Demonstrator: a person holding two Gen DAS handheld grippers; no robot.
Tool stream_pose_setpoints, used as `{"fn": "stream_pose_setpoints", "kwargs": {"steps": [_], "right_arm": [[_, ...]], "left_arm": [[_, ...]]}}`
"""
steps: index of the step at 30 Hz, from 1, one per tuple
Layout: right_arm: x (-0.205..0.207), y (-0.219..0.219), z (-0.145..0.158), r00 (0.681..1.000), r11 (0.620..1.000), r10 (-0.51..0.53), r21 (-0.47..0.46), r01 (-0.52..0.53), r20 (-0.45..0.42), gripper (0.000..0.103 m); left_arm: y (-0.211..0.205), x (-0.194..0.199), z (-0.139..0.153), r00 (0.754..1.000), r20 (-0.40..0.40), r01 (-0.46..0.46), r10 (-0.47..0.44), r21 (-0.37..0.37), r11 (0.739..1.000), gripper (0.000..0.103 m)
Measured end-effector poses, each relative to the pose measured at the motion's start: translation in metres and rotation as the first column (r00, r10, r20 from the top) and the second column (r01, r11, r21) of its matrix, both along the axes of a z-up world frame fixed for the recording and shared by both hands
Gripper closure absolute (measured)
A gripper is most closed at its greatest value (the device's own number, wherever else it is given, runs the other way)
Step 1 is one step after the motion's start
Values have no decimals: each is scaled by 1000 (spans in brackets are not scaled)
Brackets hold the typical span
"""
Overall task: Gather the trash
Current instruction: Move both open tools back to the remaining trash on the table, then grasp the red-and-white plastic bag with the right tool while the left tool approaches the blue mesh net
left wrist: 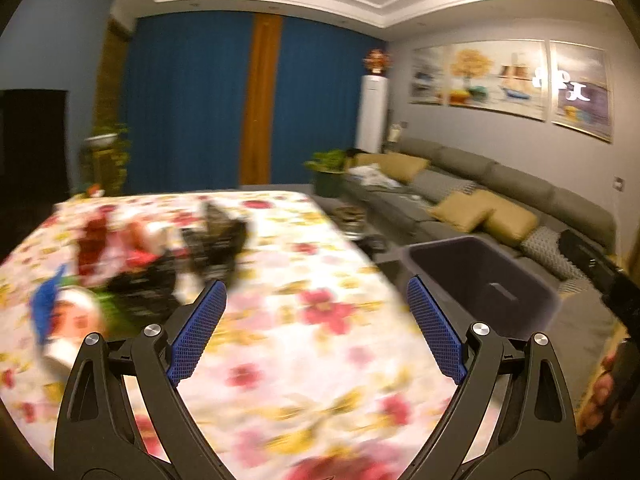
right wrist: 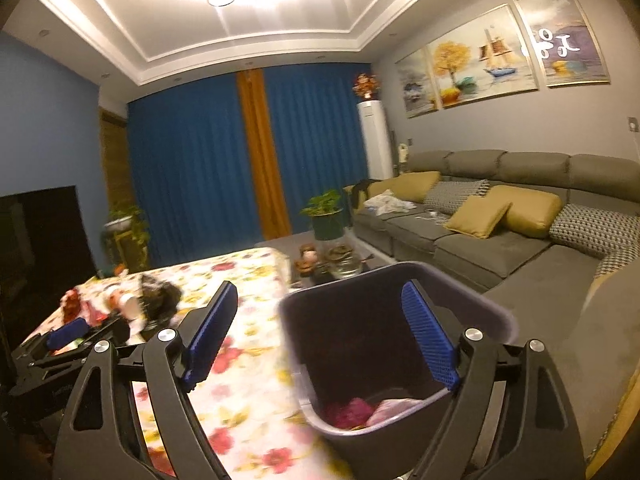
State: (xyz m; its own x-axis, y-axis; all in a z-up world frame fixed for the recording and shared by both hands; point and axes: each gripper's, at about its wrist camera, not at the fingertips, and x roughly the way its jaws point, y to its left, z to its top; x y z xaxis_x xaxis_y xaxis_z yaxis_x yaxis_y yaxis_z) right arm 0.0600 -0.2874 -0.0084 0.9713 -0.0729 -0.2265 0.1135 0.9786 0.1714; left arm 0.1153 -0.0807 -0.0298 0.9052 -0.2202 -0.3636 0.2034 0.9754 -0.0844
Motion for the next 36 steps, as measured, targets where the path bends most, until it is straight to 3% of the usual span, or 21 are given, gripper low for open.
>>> {"fn": "stream_pose_setpoints", "kwargs": {"steps": [6, 15, 28, 36], "right_arm": [[12, 53, 1, 994, 994, 112, -3, -112, -15, 21], [32, 153, 0, 956, 955, 293, -40, -294, -31, 21], [80, 258, 3, 892, 890, 445, -72, -450, -82, 21], [123, 308, 0, 873, 867, 474, -110, -486, -113, 24]], "left_arm": [[76, -16, 0, 985, -2, -175, 175, -1, 985, 13], [165, -33, -1, 941, -4, -339, 339, -2, 941, 13], [240, -29, -3, 877, 0, -481, 481, -4, 877, 13], [269, -17, -7, 860, -16, -510, 510, -18, 860, 13]]}}
